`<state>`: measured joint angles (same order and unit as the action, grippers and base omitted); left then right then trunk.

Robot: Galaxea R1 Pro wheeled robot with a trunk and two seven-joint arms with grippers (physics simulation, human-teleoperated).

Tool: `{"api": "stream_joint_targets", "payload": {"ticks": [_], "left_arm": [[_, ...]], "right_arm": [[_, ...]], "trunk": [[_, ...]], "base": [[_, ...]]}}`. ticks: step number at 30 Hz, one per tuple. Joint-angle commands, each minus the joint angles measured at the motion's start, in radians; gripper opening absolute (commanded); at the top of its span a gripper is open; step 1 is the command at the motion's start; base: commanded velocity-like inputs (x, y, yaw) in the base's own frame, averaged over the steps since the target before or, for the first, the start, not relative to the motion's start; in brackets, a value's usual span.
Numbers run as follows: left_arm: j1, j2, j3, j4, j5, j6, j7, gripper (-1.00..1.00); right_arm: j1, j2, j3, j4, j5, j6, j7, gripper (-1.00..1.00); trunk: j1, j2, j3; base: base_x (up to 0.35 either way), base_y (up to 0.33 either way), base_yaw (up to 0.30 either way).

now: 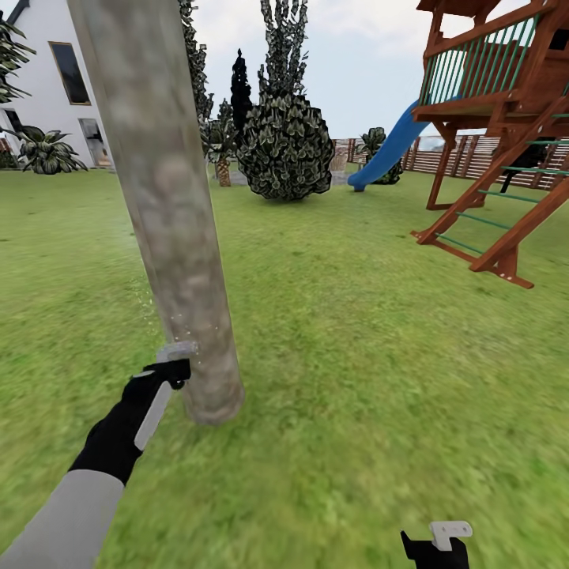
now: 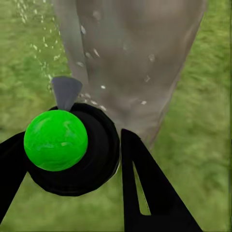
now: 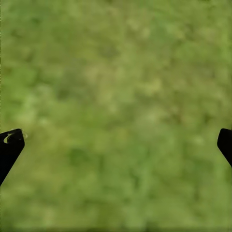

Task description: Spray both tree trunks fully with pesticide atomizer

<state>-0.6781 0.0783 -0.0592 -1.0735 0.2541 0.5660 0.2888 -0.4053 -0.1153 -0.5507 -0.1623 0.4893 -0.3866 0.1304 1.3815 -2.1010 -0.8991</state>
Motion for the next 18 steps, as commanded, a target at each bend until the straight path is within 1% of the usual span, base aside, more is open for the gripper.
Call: {"api": "stream_joint_targets", "payload": {"ticks": [1, 2, 3, 5, 6, 8, 9, 10, 11, 12, 13, 14, 15, 16, 17, 18], "left_arm": [[0.001, -0.007, 0.000, -0.015, -0.004, 0.030, 0.000, -1.00], [0.000, -0.013, 0.000, -0.052, -0.004, 0.057, 0.001, -1.00], [0.000, -0.025, -0.006, -0.087, -0.004, 0.081, 0.001, -1.00], [-0.003, -0.041, -0.036, -0.145, -0.005, 0.133, 0.004, -1.00], [-0.004, -0.043, -0.046, -0.178, -0.006, 0.150, 0.005, -1.00], [-0.007, -0.033, -0.043, -0.204, -0.002, 0.158, 0.006, -1.00], [-0.007, -0.028, -0.024, -0.213, -0.001, 0.160, 0.006, -1.00], [-0.007, -0.023, 0.007, -0.224, -0.001, 0.167, 0.006, -1.00], [-0.009, -0.009, 0.071, -0.250, -0.004, 0.220, 0.004, -1.00], [-0.009, 0.001, 0.088, -0.263, -0.005, 0.244, 0.002, -1.00], [-0.009, 0.013, 0.097, -0.272, -0.002, 0.259, 0.002, -1.00], [-0.009, 0.019, 0.101, -0.277, 0.000, 0.267, 0.001, -1.00], [-0.009, 0.018, 0.100, -0.281, 0.002, 0.272, 0.001, -1.00], [-0.009, 0.011, 0.093, -0.288, 0.003, 0.275, 0.001, -1.00], [-0.010, 0.005, 0.064, -0.298, 0.004, 0.278, 0.001, -1.00], [-0.011, -0.012, 0.017, -0.307, 0.004, 0.286, 0.004, -1.00]], "right_arm": [[0.000, 0.000, 0.000, 0.000, 0.000, 0.000, 0.000, 1.00], [0.000, 0.000, 0.000, 0.000, 0.000, 0.000, 0.000, 1.00], [0.000, 0.000, 0.000, 0.000, 0.000, 0.000, 0.000, 1.00], [0.000, 0.000, 0.000, 0.000, 0.000, 0.000, 0.000, 1.00], [0.000, 0.000, 0.000, 0.000, 0.000, 0.000, 0.000, 1.00], [0.000, 0.000, 0.000, 0.000, 0.000, 0.000, 0.000, 1.00], [0.000, 0.000, 0.000, 0.000, 0.000, 0.000, 0.000, 1.00], [0.000, 0.000, 0.000, 0.000, 0.000, 0.000, 0.000, 1.00], [0.000, 0.000, 0.000, 0.000, 0.000, 0.000, 0.000, 1.00], [0.000, 0.000, 0.000, 0.000, 0.000, 0.000, 0.000, 1.00], [0.000, 0.000, 0.000, 0.000, 0.000, 0.000, 0.000, 1.00], [0.000, 0.000, 0.000, 0.000, 0.000, 0.000, 0.000, 1.00], [0.000, 0.000, 0.000, 0.000, 0.000, 0.000, 0.000, 1.00], [0.000, 0.000, 0.000, 0.000, 0.000, 0.000, 0.000, 1.00], [0.000, 0.000, 0.000, 0.000, 0.000, 0.000, 0.000, 1.00], [0.000, 0.000, 0.000, 0.000, 0.000, 0.000, 0.000, 1.00]], "trunk": [[0.000, 0.000, 0.000], [0.000, 0.000, 0.000], [0.000, 0.000, 0.000], [0.000, 0.000, 0.000], [0.000, 0.000, 0.000], [0.000, 0.000, 0.000], [0.000, 0.000, 0.000], [0.000, 0.000, 0.000], [0.000, 0.000, 0.000], [0.000, 0.000, 0.000], [0.000, 0.000, 0.000], [0.000, 0.000, 0.000], [0.000, 0.000, 0.000], [0.000, 0.000, 0.000], [0.000, 0.000, 0.000], [0.000, 0.000, 0.000]], "base": [[0.000, 0.000, 0.000], [0.000, 0.000, 0.000], [0.000, 0.000, 0.000], [0.000, 0.000, 0.000], [0.000, 0.000, 0.000], [0.000, 0.000, 0.000], [0.000, 0.000, 0.000], [0.000, 0.000, 0.000], [0.000, 0.000, 0.000], [0.000, 0.000, 0.000], [0.000, 0.000, 0.000], [0.000, 0.000, 0.000], [0.000, 0.000, 0.000], [0.000, 0.000, 0.000], [0.000, 0.000, 0.000], [0.000, 0.000, 0.000]]}}
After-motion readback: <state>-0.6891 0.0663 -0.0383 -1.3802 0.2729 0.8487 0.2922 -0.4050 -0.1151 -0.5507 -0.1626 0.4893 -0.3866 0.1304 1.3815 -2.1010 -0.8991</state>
